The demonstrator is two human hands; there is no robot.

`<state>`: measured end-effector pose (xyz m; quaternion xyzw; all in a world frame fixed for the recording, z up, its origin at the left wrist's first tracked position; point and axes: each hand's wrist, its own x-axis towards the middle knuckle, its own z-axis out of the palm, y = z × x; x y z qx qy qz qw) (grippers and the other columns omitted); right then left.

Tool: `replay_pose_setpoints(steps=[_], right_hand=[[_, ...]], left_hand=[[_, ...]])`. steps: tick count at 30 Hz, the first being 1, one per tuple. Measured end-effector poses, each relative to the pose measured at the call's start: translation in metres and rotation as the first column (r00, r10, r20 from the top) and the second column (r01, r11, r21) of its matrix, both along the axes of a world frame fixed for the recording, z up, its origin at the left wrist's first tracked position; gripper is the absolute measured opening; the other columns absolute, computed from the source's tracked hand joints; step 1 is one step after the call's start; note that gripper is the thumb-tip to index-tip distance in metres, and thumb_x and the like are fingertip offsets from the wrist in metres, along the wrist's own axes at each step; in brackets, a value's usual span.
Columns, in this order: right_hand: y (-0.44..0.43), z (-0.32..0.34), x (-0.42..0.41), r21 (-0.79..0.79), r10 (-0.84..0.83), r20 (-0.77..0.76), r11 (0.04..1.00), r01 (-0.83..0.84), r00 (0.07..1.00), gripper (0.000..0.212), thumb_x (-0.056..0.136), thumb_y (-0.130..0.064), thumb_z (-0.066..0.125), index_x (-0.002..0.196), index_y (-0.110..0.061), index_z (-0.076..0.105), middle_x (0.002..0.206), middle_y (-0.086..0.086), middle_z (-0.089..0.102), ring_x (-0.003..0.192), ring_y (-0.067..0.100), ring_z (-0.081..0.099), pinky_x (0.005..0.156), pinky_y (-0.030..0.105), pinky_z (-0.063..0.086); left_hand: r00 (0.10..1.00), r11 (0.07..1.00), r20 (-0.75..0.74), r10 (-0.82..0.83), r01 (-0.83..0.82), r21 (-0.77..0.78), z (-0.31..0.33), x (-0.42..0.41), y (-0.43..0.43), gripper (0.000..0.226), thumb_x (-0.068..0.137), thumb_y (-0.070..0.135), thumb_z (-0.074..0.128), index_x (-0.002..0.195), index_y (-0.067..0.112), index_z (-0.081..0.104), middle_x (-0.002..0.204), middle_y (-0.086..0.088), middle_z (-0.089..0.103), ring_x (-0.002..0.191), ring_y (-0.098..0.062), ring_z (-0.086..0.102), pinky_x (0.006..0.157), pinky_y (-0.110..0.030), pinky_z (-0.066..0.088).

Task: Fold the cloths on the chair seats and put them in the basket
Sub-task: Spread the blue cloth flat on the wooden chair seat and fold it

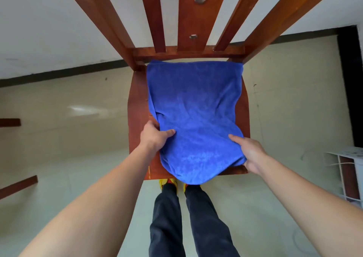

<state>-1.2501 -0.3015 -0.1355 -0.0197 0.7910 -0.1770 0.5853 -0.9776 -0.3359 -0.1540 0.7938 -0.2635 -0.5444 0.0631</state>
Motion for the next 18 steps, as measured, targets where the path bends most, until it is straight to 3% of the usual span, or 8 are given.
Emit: replay_pose_setpoints(steps=[2, 5, 8, 10, 12, 14, 16, 18], right_hand=[[0.002, -0.002, 0.001, -0.012, 0.092, -0.01, 0.996, -0.092, 0.996, 0.012, 0.082, -0.014, 0.073, 0.09, -0.009, 0.066, 0.079, 0.012, 0.071, 0.059, 0.024, 0.067, 0.05, 0.038, 0.055], [0.01, -0.002, 0.002, -0.001, 0.217, -0.085, 0.976, -0.218, 0.972, 0.004, 0.084, -0.01, 0.069, 0.085, -0.012, 0.066, 0.071, 0.007, 0.068, 0.048, 0.02, 0.063, 0.044, 0.033, 0.052], [0.023, -0.004, 0.005, -0.02, 0.276, -0.135, 0.959, -0.281, 0.952, 0.008, 0.086, -0.003, 0.065, 0.085, -0.01, 0.068, 0.083, 0.011, 0.07, 0.062, 0.023, 0.065, 0.057, 0.036, 0.055], [0.029, -0.005, 0.01, -0.006, 0.323, -0.167, 0.945, -0.328, 0.932, 0.008, 0.086, -0.001, 0.064, 0.088, -0.007, 0.07, 0.087, 0.013, 0.071, 0.073, 0.027, 0.067, 0.068, 0.041, 0.057], [0.031, -0.008, 0.012, 0.027, 0.358, -0.2, 0.932, -0.36, 0.912, 0.007, 0.084, -0.003, 0.065, 0.087, -0.007, 0.07, 0.088, 0.014, 0.072, 0.079, 0.03, 0.069, 0.073, 0.045, 0.058], [0.029, -0.012, 0.01, 0.065, 0.404, -0.257, 0.914, -0.401, 0.878, 0.007, 0.08, -0.006, 0.068, 0.073, -0.008, 0.067, 0.08, 0.013, 0.07, 0.074, 0.03, 0.068, 0.07, 0.043, 0.056], [0.02, -0.015, 0.006, 0.086, 0.446, -0.299, 0.893, -0.441, 0.844, 0.019, 0.076, -0.011, 0.071, 0.062, -0.009, 0.058, 0.074, 0.013, 0.067, 0.071, 0.028, 0.064, 0.067, 0.04, 0.054], [0.004, -0.017, 0.002, 0.071, 0.447, -0.322, 0.891, -0.449, 0.835, 0.011, 0.074, -0.016, 0.075, 0.075, -0.009, 0.066, 0.089, 0.015, 0.071, 0.084, 0.031, 0.068, 0.078, 0.043, 0.056]], left_hand=[[0.996, 0.994, -0.017, -0.088, 0.089, 0.061, -0.006, -0.009, 0.005, 0.03, 0.067, 0.023, 0.08, 0.089, 0.014, 0.063, 0.1, -0.006, 0.068, 0.087, -0.025, 0.064, 0.07, -0.033, 0.054], [0.988, 0.974, 0.077, -0.137, 0.12, 0.192, 0.001, -0.008, 0.028, 0.041, 0.066, 0.028, 0.079, 0.096, 0.009, 0.058, 0.093, -0.006, 0.063, 0.077, -0.025, 0.061, 0.05, -0.024, 0.045], [0.99, 0.911, 0.022, -0.141, 0.121, 0.395, 0.015, 0.006, 0.056, 0.038, 0.067, 0.027, 0.076, 0.089, 0.003, 0.056, 0.071, -0.01, 0.064, 0.05, -0.025, 0.061, 0.044, -0.026, 0.049], [0.979, 0.871, -0.039, -0.199, 0.195, 0.451, 0.021, 0.014, 0.065, 0.029, 0.068, 0.025, 0.072, 0.086, 0.006, 0.059, 0.065, -0.01, 0.065, 0.046, -0.024, 0.059, 0.048, -0.028, 0.051], [0.987, 0.927, -0.013, -0.163, 0.157, 0.34, 0.02, 0.017, 0.065, 0.018, 0.069, 0.017, 0.071, 0.078, 0.009, 0.058, 0.068, -0.01, 0.064, 0.054, -0.025, 0.059, 0.054, -0.036, 0.054], [0.999, 0.99, 0.047, 0.008, -0.015, 0.144, 0.016, 0.018, 0.057, 0.021, 0.068, 0.007, 0.072, 0.074, 0.011, 0.052, 0.074, -0.012, 0.06, 0.064, -0.024, 0.055, 0.068, -0.046, 0.055], [0.972, 0.974, 0.05, 0.228, -0.228, -0.02, 0.015, 0.016, 0.043, 0.03, 0.069, 0.004, 0.075, 0.084, 0.014, 0.051, 0.086, -0.012, 0.059, 0.073, -0.023, 0.055, 0.076, -0.045, 0.053], [0.921, 0.916, -0.017, 0.389, -0.389, -0.098, 0.013, 0.013, 0.028, 0.043, 0.072, 0.003, 0.077, 0.105, 0.011, 0.05, 0.098, -0.009, 0.058, 0.082, -0.022, 0.058, 0.078, -0.039, 0.052]])
